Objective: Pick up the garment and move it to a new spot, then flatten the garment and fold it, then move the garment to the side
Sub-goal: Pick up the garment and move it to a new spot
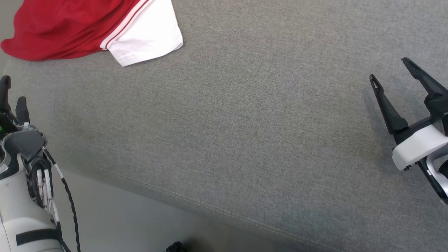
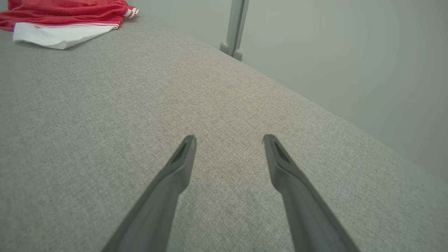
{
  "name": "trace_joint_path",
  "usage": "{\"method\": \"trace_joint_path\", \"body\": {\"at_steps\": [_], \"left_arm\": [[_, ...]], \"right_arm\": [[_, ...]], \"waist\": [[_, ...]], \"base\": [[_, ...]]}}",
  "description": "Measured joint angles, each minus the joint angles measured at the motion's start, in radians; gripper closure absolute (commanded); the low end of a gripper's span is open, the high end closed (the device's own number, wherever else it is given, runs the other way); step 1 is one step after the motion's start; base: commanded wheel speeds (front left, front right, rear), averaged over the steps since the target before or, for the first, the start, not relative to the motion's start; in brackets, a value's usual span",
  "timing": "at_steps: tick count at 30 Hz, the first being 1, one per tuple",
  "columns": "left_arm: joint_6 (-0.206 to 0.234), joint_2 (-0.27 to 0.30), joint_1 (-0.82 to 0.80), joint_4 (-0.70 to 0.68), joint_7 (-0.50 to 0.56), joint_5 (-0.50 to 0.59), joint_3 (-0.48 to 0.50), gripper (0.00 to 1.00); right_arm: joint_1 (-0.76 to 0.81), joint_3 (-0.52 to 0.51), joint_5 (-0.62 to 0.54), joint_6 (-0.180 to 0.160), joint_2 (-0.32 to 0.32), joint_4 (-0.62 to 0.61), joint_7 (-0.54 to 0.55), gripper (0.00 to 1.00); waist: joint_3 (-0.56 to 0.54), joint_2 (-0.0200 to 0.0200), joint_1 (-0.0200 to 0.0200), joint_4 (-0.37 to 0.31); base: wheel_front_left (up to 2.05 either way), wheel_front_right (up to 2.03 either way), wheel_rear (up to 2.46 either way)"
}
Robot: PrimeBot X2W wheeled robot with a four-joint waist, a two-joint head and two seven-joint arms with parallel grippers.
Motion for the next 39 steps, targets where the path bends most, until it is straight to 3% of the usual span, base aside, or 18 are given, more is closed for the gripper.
{"method": "trace_joint_path", "body": {"at_steps": [12,23,39], "left_arm": [[0.0,0.025,-0.188,0.25,0.034,0.019,-0.002,0.0],[0.0,0.07,-0.3,0.358,0.033,0.019,0.013,0.0],[0.0,0.05,-0.397,0.471,0.104,0.045,-0.06,0.0]], "right_arm": [[0.003,-0.037,0.0,-0.002,-0.033,-0.061,0.032,0.0],[0.008,-0.046,0.002,-0.002,-0.047,-0.116,0.057,0.0],[0.017,-0.088,0.002,-0.005,-0.062,-0.156,0.076,0.0]], "waist": [[0.057,0.0,0.0,-0.035],[0.076,0.0,0.0,-0.042],[0.11,0.0,0.0,-0.048]], "base": [[0.0,0.0,0.0],[0.0,0.0,0.0],[0.0,0.0,0.0]]}}
